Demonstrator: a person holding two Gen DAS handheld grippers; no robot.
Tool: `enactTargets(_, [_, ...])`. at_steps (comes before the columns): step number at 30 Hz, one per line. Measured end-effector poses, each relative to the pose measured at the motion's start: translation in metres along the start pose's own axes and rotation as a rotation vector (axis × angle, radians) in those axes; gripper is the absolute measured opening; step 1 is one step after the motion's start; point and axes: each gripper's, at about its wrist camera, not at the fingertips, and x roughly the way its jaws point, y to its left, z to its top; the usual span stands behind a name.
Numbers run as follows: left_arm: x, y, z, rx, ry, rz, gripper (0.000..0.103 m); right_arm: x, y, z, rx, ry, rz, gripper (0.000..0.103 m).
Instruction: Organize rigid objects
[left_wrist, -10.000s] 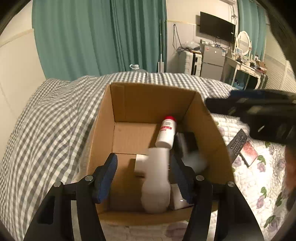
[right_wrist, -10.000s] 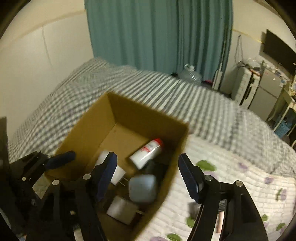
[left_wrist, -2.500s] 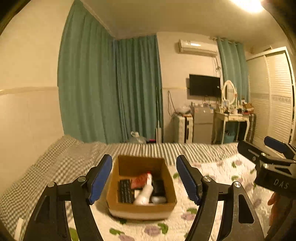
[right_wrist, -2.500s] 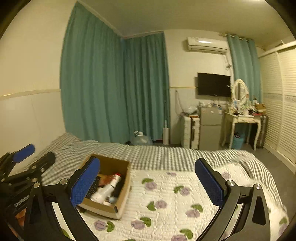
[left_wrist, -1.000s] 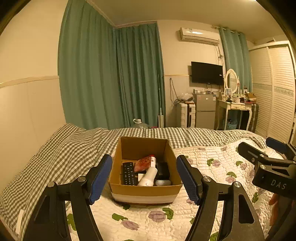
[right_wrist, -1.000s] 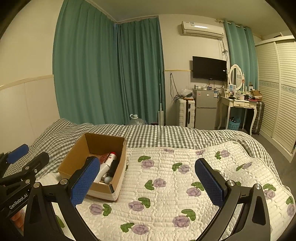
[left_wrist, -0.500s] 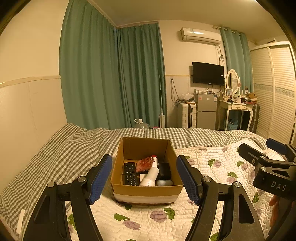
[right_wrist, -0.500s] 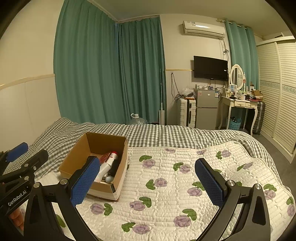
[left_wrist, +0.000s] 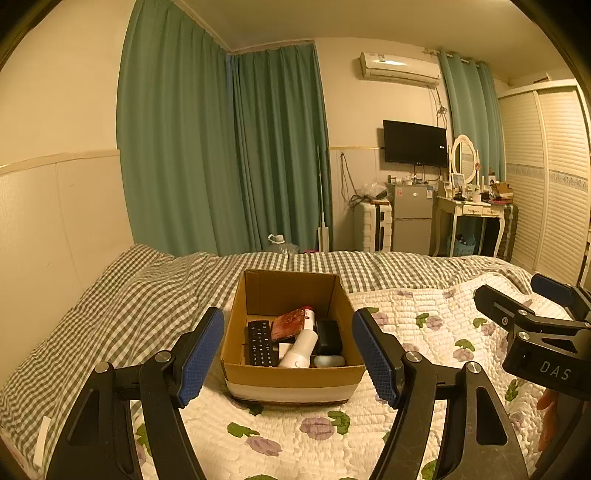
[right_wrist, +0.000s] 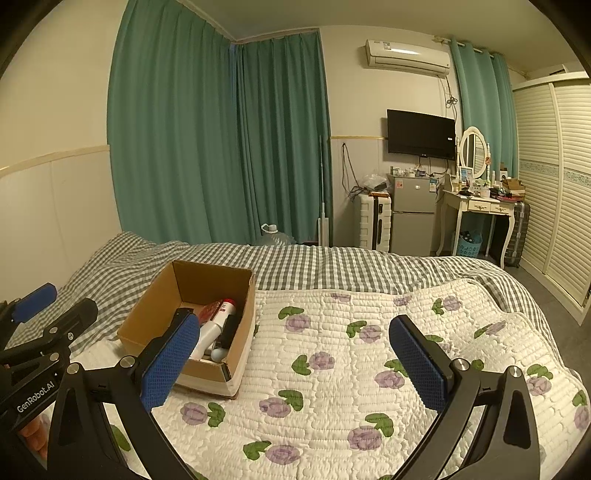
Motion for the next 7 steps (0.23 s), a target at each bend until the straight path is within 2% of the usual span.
enactTargets(7, [0.0014,0.0028,-0.0023,-0.003,0.003,-0.001,0.075,-0.0003,0.0001,-0.0034,-0.002,0.007,0.000,0.103])
